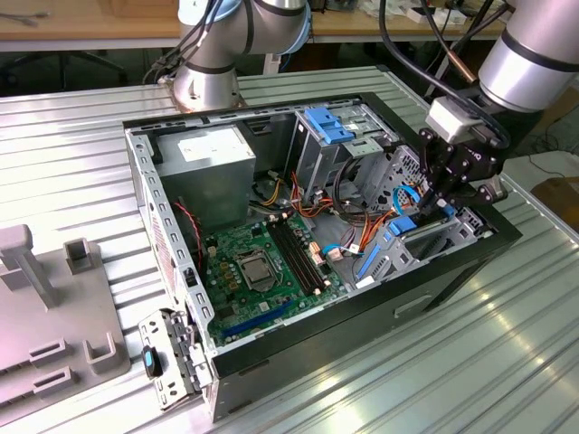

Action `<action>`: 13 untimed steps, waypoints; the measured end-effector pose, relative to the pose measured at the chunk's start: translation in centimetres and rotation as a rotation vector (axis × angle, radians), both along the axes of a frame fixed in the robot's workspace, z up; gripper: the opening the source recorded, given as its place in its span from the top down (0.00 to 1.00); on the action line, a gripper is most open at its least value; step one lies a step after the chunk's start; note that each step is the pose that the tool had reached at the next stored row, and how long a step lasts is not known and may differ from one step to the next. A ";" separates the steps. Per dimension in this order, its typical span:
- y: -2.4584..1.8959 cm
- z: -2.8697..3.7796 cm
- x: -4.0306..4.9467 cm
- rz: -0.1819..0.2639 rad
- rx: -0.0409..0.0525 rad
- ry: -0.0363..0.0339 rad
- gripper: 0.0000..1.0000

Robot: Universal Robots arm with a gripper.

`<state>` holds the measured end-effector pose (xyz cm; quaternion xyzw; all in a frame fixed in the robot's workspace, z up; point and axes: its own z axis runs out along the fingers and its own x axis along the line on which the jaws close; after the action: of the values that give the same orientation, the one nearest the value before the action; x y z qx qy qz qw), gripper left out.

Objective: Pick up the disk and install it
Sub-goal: 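Insert the second disk wire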

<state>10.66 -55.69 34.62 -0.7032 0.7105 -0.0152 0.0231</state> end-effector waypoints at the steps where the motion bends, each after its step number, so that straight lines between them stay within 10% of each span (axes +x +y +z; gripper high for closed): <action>1: -0.02 -0.06 0.00 0.000 0.0026 0.0000 0.84; 13: -0.14 -0.48 0.00 0.000 0.0068 0.0000 0.84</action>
<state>10.66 -55.83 34.14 -0.7031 0.7105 -0.0128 0.0255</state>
